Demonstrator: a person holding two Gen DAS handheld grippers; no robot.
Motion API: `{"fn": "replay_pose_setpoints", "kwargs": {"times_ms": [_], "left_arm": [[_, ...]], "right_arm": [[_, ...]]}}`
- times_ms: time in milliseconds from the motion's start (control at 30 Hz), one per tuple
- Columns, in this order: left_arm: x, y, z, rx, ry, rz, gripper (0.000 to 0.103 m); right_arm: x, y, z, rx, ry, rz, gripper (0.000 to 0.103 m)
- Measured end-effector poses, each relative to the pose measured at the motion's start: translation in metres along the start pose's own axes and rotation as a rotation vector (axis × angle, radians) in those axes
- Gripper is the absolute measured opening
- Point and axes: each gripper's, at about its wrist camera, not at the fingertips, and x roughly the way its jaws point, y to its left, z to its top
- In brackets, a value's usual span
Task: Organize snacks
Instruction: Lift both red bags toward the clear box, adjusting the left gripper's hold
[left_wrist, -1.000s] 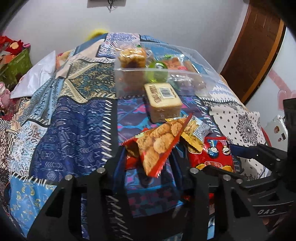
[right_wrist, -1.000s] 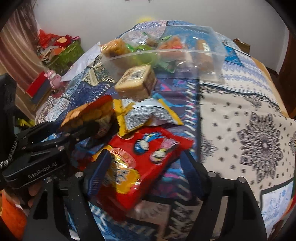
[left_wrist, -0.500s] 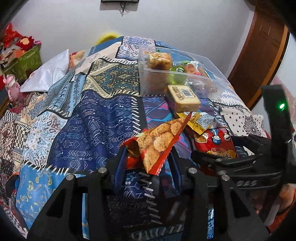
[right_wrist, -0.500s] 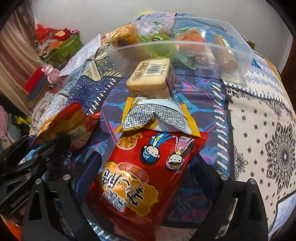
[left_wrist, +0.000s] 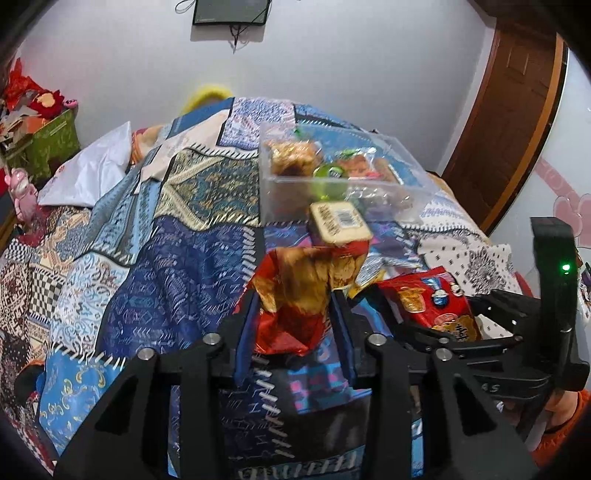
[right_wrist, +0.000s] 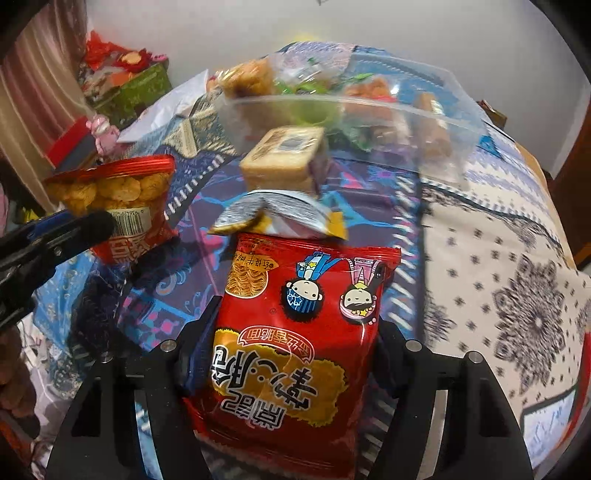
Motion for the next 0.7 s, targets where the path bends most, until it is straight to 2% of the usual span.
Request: {"fn": "replay_pose_setpoints", "kwargs": {"times_ms": [33, 67, 233, 300, 367, 433, 567, 700], "left_arm": [[-0.001, -0.003, 0.004, 0.0, -0.002, -0.015, 0.013], [-0.001, -0.004, 0.006, -0.005, 0.002, -0.021, 0.009], [-0.002, -0.012, 0.019, 0.019, -0.005, -0.035, 0.006], [0.0, -0.013, 0.02, 0.026, 0.0, -0.019, 0.012], [0.007, -0.013, 0.022, 0.041, 0.016, 0.014, 0.041], [0.014, -0.011, 0.022, 0.041, 0.02, 0.028, 0.054], [0.032, -0.009, 0.027, 0.058, 0.047, 0.027, 0.067], [0.057, -0.006, 0.033, 0.083, 0.089, 0.03, 0.072]], "right_arm": [[-0.004, -0.004, 0.001, 0.009, -0.011, -0.001, 0.066], [-0.011, -0.009, 0.002, 0.02, -0.027, 0.002, 0.066], [-0.033, -0.026, 0.015, 0.053, -0.107, -0.006, 0.067], [-0.039, -0.031, 0.017, 0.066, -0.13, -0.005, 0.067], [-0.042, -0.035, 0.021, 0.08, -0.144, -0.003, 0.067], [-0.04, -0.035, 0.024, 0.088, -0.152, -0.004, 0.067], [-0.036, -0.043, 0.026, 0.114, -0.151, 0.0, 0.067], [-0.031, -0.052, 0.025, 0.15, -0.132, 0.019, 0.067]]}}
